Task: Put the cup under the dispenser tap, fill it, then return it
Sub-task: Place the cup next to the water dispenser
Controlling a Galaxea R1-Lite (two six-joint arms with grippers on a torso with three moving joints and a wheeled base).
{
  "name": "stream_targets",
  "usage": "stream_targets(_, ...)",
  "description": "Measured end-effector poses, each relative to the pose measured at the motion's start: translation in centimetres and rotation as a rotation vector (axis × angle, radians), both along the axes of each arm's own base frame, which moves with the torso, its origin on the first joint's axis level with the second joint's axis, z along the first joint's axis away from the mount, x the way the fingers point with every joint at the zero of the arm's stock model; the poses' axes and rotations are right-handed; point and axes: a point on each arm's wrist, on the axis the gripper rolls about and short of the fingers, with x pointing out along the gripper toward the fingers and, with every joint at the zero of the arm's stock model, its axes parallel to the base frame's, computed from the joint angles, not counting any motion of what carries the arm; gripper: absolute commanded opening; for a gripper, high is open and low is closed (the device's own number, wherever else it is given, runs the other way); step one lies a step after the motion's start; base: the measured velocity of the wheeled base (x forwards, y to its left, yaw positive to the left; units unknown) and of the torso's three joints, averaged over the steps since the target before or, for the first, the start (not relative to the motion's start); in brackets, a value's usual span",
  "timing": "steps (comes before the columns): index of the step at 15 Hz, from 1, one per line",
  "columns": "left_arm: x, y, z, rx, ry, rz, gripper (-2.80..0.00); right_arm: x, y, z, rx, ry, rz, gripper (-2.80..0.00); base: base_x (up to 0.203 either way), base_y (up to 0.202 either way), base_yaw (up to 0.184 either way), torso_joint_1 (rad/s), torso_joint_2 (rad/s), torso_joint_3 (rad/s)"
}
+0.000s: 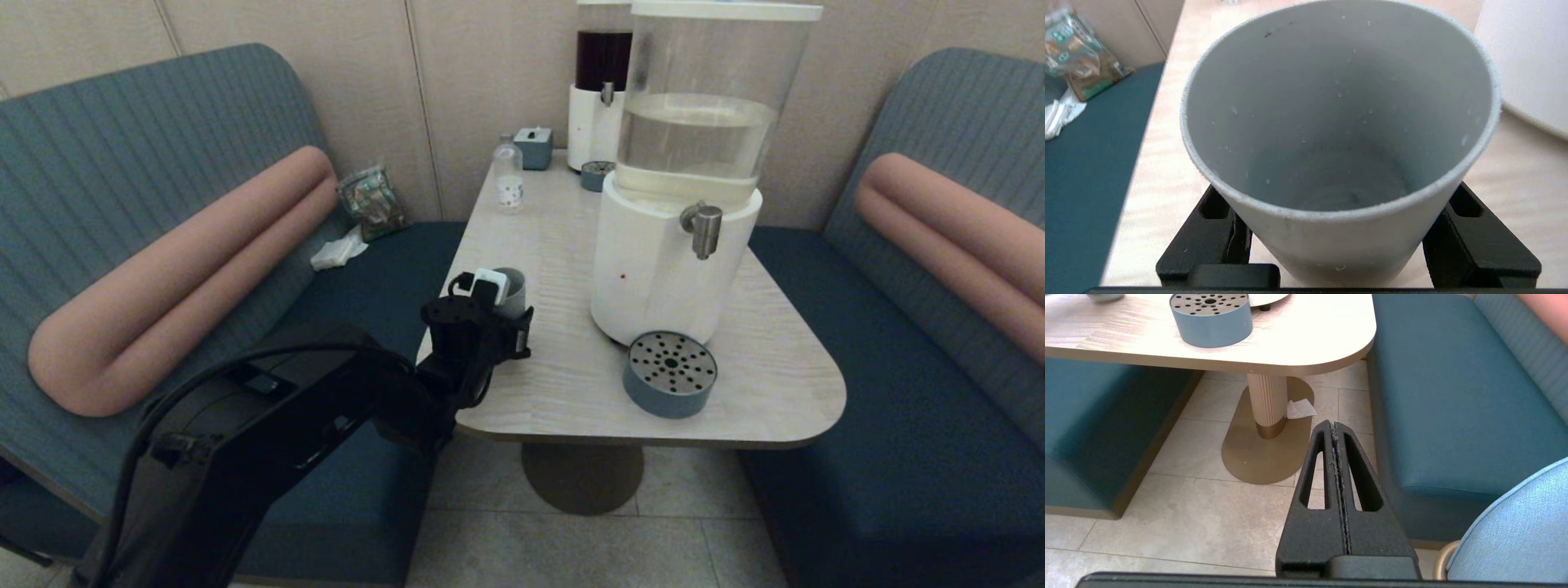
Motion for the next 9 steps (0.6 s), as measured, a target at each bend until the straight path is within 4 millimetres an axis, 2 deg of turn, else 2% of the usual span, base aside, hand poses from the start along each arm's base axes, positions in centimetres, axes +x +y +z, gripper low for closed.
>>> stream_targets(6,0.2,0.2,-0.2,-0.004,-0.003,0.004,0.00,0.0,0.0,0.0,0.000,0.000,0.000,-2.80,0.000,0.000,0.000,0.000,0.00,0.000)
stream_targets(9,0.0,0.3,0.9,-0.024,-0.041,0.001,0.00,0.0,0.0,0.0,0.000,0.000,0.000,-2.80,0.000,0.000,0.000,0.000,0.00,0.000)
